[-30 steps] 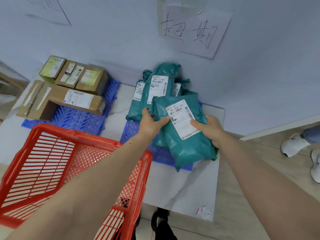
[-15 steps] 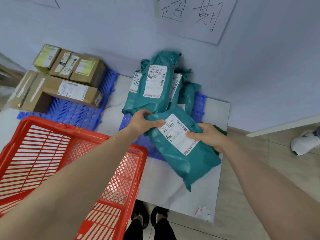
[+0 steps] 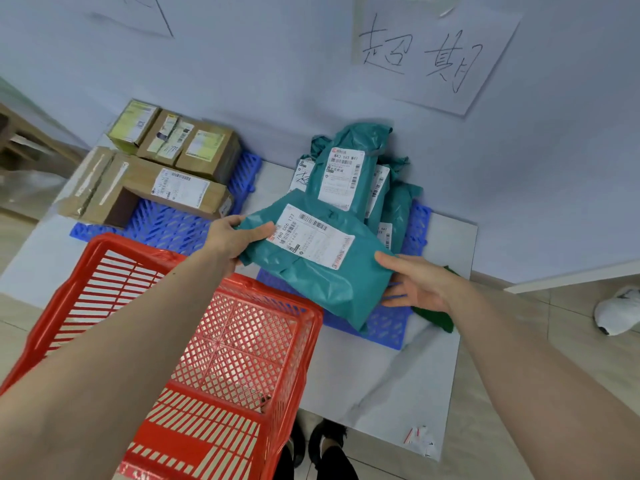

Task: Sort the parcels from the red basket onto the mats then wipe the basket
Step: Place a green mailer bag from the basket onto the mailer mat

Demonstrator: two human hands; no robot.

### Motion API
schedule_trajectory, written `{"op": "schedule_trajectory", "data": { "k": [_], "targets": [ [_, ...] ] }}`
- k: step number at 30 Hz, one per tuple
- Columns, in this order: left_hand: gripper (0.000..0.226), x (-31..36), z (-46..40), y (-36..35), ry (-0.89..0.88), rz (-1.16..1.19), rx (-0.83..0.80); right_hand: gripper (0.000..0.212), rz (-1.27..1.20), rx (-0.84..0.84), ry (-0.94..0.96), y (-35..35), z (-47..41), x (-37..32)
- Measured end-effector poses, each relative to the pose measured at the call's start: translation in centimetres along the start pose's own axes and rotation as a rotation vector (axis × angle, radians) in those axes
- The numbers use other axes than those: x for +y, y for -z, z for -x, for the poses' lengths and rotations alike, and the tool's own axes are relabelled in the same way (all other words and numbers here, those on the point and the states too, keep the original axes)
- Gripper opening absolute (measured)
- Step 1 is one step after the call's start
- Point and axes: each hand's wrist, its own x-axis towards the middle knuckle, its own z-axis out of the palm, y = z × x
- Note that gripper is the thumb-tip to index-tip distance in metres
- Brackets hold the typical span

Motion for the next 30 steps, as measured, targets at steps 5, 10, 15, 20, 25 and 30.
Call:
{"op": "schedule_trajectory", "data": {
  "k": [5,10,15,20,25,30],
  "targets": [
    [0.049,-0.2,-1.5,3.5,0.0,-0.232,0.137,0.044,-0.014,0.078,-0.125,-4.4,-1.7,-1.6],
    [0.054,0.1,-2.4,4.0,-0.036,-0.685,0.172,0.031,-0.102,0.26,-0.183,-6.7,-3.4,-1.5],
    [0.065,-0.9,-4.0,3.2,-0.105,-0.86,0.032,0.039,-0.092,0.334,-0.131,-7.5,-4.8,-0.3],
    [0.043,-0.6,-5.3,2.4,-0.167,-1.042,-0.196,0.039,-0.006,0.52,0.025,-7.4,-6.8,2.0],
    [0.029,-0.2,-5.7,1.4,-0.162,-1.193,-0.313,0.014,0.188,0.564,0.051,-6.8,-8.1,3.2],
    [0.055,-1.4,-7.2,0.9,-0.097,-1.48,-0.462,0.054,0.187,0.458,0.122,-8.2,-9.0,4.5]
  ]
}}
